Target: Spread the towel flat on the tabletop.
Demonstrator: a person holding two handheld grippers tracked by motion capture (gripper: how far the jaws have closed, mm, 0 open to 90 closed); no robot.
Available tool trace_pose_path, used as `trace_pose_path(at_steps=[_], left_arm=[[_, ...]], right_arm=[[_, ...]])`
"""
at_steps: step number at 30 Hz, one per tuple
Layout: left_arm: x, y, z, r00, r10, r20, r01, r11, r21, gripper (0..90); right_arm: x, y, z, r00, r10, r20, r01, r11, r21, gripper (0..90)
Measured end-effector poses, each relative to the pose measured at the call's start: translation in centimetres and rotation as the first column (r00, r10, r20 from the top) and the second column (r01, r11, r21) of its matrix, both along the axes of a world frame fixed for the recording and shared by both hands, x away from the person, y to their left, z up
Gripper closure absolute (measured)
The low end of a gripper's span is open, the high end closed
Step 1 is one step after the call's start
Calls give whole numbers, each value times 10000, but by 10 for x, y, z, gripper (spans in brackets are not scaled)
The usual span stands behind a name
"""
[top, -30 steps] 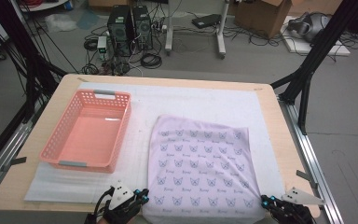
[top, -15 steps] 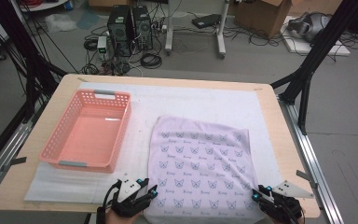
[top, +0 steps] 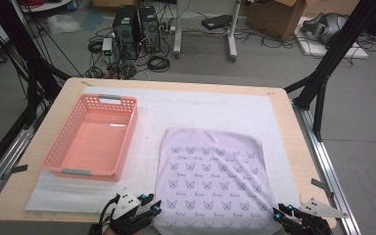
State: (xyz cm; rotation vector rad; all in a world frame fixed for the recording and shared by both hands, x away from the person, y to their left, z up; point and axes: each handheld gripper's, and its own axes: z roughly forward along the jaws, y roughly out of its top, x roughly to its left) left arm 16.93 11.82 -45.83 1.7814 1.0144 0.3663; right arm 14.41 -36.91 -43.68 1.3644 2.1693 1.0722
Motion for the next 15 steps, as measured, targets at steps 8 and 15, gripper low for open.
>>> trace_pose_path(at_steps=[8,15], left_arm=[[23,-13,-8,9997,199,-151,-192,9987,479,546],[12,-11,-3,9993,297,-227,-270,9935,1106,879]], right_arm=[[21,9,-13,9985,-524,181,530,9981,-311,685],[18,8,-9,9998,25,-192,-33,9991,-418,866]])
